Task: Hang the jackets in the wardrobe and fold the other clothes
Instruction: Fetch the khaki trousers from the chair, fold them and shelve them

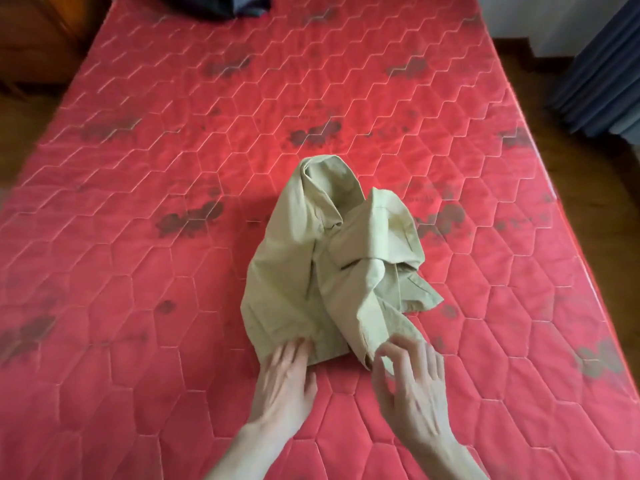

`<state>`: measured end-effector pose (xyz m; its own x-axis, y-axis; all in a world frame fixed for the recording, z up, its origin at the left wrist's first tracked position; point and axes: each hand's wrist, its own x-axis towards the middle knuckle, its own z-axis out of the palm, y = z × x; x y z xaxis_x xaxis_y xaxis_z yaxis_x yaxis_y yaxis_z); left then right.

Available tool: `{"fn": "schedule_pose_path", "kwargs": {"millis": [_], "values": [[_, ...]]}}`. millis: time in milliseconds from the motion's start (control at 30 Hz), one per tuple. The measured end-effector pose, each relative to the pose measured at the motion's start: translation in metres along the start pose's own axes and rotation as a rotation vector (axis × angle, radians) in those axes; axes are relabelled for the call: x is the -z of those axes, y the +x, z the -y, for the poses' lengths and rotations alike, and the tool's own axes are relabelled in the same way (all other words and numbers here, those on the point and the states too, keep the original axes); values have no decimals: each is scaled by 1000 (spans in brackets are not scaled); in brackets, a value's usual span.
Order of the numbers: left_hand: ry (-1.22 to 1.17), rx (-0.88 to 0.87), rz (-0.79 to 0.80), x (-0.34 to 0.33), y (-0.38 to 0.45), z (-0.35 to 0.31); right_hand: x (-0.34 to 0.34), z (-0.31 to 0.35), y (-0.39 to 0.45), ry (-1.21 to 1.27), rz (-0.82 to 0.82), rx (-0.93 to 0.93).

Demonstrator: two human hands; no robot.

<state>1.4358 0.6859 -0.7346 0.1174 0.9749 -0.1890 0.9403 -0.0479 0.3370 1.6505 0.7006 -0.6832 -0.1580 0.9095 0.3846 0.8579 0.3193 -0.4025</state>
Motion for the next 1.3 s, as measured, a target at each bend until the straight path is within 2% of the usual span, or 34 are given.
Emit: {"fn": "schedule_pose_path", "kwargs": {"millis": [67,133,200,267,433,567,700,833,933,1000,1100,1200,1300], "values": [[97,-13,30,-18,3,6,-10,3,-10,2,61,177],[163,-6,82,-33,9,11,-22,3,-17,-25,208,313],[209,18,119,-43,14,15,-36,-1,-21,-106,356,342],[276,35,140,-46,19,19,-46,-10,-20,-165,428,259],[430,-14,153,-45,22,26,-48,-39,-5,-322,484,21],[313,-33,54,-40,17,35,-49,-67,2,-423,567,-7],[156,-68,-42,-36,12,47,-57,-82,4,-431,607,-131],[143,-123,-96,-30,8,46,-52,-80,8,-419,590,-180],[108,-137,-93,-26,6,45,-44,-77,8,-362,534,-125],[36,-157,-85,-21,2,44,-37,-70,6,-260,432,-70],[-30,-221,-76,-13,-3,43,-30,-52,4,-24,379,-78],[-53,-310,-74,-3,-8,44,-21,-34,7,297,342,-213],[-32,-314,-133,6,-13,51,-9,-27,11,498,188,-453]]}}
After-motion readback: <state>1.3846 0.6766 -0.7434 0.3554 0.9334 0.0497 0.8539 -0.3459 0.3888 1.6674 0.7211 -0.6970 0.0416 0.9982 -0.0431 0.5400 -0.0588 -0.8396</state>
